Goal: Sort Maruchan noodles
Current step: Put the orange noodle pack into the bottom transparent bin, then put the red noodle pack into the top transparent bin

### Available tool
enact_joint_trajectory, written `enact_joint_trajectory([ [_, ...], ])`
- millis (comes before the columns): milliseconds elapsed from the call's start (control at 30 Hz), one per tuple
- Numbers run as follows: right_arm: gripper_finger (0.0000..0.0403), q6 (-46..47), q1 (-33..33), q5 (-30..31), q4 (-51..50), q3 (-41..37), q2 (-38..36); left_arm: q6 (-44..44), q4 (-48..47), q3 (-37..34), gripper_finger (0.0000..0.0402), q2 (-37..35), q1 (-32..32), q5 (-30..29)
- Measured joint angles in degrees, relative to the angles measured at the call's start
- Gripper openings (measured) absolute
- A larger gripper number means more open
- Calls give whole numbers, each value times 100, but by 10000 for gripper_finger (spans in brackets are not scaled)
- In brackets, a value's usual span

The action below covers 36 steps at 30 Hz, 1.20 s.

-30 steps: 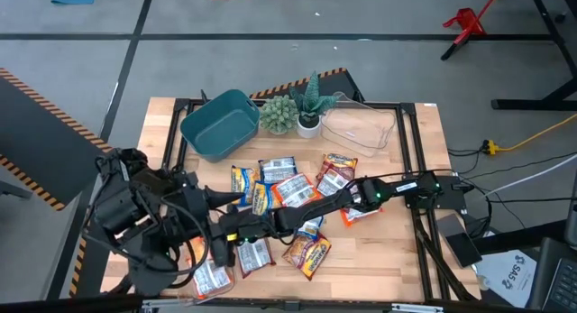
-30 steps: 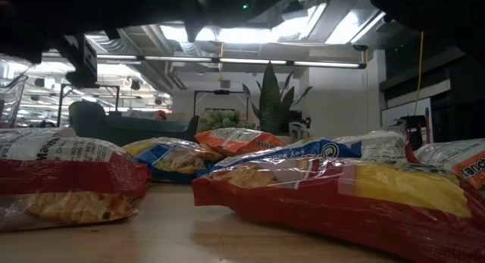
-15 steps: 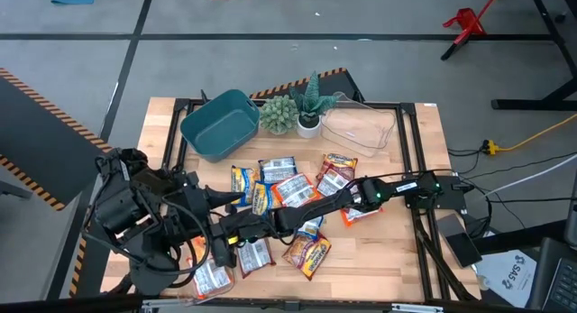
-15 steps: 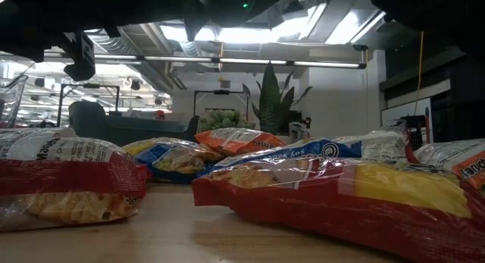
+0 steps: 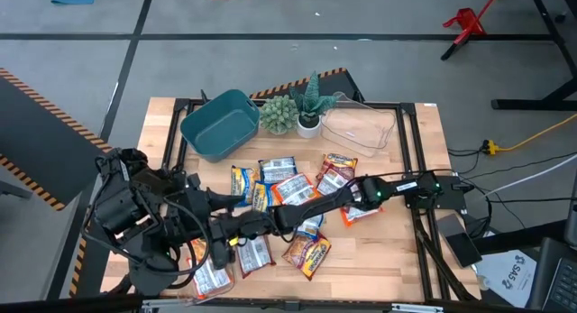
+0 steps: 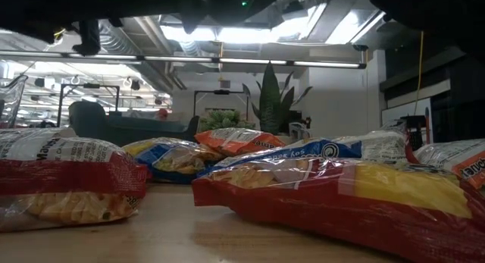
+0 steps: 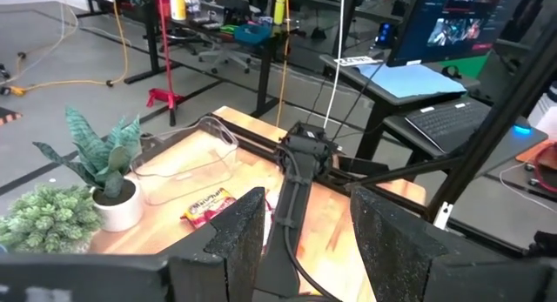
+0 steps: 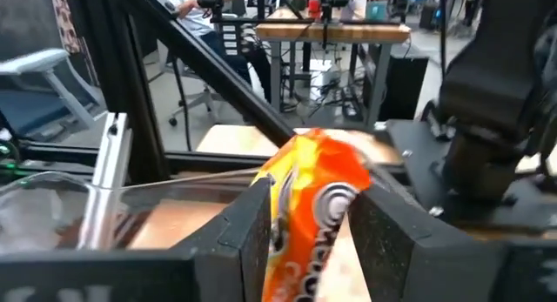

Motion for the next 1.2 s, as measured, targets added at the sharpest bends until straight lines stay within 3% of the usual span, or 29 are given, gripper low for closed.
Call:
enact_joint_trajectory([
  [167,136,-884,2,364,-97,143,-58,0,-2,0,166,0,-14,35],
  [400,136,-1549,8,545,-1416,468,-309,-195,-63,-2,166,4,-36,323],
  [600,136,-1617,85,555,-3461,476,-1000,-1189,-807,-7,166,57,-208,589],
  [767,136,-1448,96,1032,-5605,466,-1450,-2215,-1429,-33,166,125,-442,565],
  [900,136,-1171,-41,1523,-7283,482,-1804,-2387,-1412,-98,166,142,-625,266],
  [1067,136,-463,-459,1472,-9310,434,-1822,-2337,-1414,-98,166,134,-750,-187],
  [1200,136,-62,-816,1430,-9935,-114,-1871,-2065,-1412,-155,166,131,-748,-368],
])
